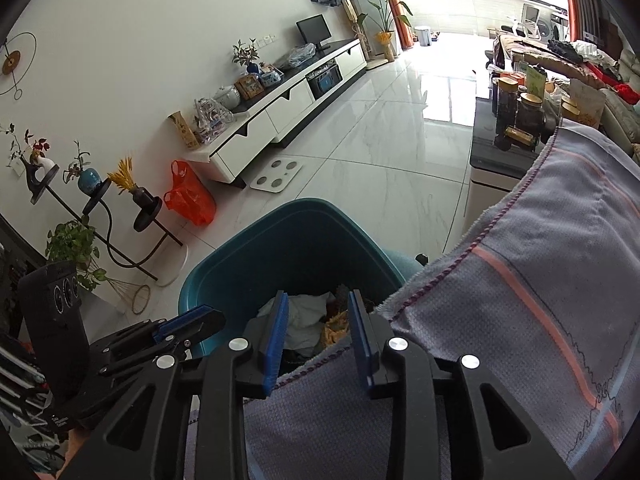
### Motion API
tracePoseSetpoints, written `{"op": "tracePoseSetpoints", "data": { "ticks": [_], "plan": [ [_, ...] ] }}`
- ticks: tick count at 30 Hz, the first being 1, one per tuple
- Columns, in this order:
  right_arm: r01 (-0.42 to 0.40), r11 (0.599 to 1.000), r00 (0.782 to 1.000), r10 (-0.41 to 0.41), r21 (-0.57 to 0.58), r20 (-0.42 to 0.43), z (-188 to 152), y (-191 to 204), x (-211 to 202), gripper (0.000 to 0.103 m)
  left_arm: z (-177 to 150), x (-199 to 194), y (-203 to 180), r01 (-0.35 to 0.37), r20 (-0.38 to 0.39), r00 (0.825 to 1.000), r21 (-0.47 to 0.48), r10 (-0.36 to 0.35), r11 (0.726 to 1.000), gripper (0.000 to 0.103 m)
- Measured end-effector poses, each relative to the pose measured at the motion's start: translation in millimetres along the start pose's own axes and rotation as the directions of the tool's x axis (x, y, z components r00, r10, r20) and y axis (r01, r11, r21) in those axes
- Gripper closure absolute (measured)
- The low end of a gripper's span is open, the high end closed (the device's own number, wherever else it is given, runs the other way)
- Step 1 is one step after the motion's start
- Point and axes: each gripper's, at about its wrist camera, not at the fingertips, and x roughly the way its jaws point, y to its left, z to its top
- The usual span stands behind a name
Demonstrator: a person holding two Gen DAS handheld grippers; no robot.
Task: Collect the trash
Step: 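Open both grippers to drop the tissue and gold foil into the bin, then move both grippers back over the trash on the table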
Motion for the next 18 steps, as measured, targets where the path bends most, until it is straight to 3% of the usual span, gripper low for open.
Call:
{"op": "tracePoseSetpoints", "data": {
  "ticks": [3,11,13,18],
  "plan": [
    [-0.015,1.000,1.000,0.015,-0.001,0.022,-3.7,-3.2,-13.1,0.068,-1.7,-13.1,-8.1,0.007,0.039,0.999,0.025,-0.008,1.000,0.079],
    [-0.001,1.000,0.994,0.004,-0.028,0.114,-27.8,-11.0,-74.8,0.059,-10.0,-52.1,-59.1,0.087,0.117,0.987,0.164,-0.107,0.983,0.054],
    [0.014,1.000,0.989,-0.010,-0.027,0.146,-37.5,-17.9,-96.1,0.057,-14.8,-58.1,-79.3,0.125,0.123,0.981,0.205,-0.152,0.971,0.047],
    [0.080,0.997,0.973,-0.081,0.016,0.216,-60.6,-45.3,-148.1,0.054,-31.3,-61.4,-140.8,0.256,0.069,0.954,0.319,-0.292,0.913,0.046]
  ]
}}
